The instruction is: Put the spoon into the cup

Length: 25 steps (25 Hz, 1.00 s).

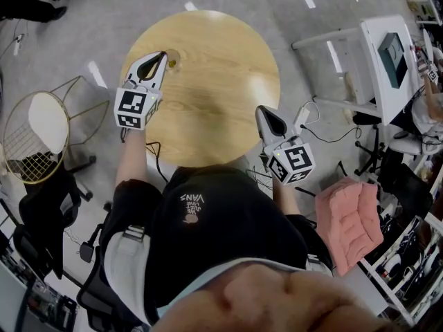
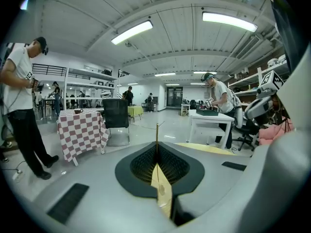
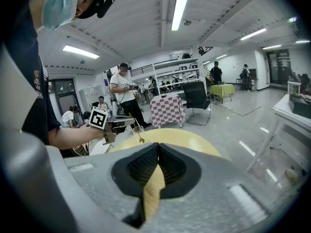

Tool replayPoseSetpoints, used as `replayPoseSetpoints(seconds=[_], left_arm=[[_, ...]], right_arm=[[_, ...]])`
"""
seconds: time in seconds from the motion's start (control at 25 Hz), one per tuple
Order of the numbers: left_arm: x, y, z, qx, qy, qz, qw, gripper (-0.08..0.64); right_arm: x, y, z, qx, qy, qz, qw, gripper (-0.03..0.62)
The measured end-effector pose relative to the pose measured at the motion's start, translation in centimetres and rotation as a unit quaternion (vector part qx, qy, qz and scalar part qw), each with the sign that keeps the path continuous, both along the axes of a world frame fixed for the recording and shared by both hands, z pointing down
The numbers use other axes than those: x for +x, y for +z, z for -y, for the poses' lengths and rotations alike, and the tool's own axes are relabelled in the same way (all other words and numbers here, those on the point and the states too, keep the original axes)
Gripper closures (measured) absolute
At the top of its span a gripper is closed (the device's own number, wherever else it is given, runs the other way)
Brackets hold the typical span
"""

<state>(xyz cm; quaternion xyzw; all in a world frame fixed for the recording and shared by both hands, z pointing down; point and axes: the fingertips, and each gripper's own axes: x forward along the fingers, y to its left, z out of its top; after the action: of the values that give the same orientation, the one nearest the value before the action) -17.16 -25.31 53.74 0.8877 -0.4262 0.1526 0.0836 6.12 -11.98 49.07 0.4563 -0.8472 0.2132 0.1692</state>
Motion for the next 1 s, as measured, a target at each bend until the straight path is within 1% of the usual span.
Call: replayPoseSetpoints(seconds=[0.44,1.0], left_arm=[[0.1,1.0,0.1,-0.01,0.004,0.006,0.9999,0.549],[0.7,2.3,-0.2,-0.029,0.014,0.005,0.9995,0.549]], right_arm=[[-0.2,-0.1,0.3,0.001,0.001,0.0,1.0,0.594],[0.1,-0.2,0.1,0.003,0.005,0.0,1.0,0.594]])
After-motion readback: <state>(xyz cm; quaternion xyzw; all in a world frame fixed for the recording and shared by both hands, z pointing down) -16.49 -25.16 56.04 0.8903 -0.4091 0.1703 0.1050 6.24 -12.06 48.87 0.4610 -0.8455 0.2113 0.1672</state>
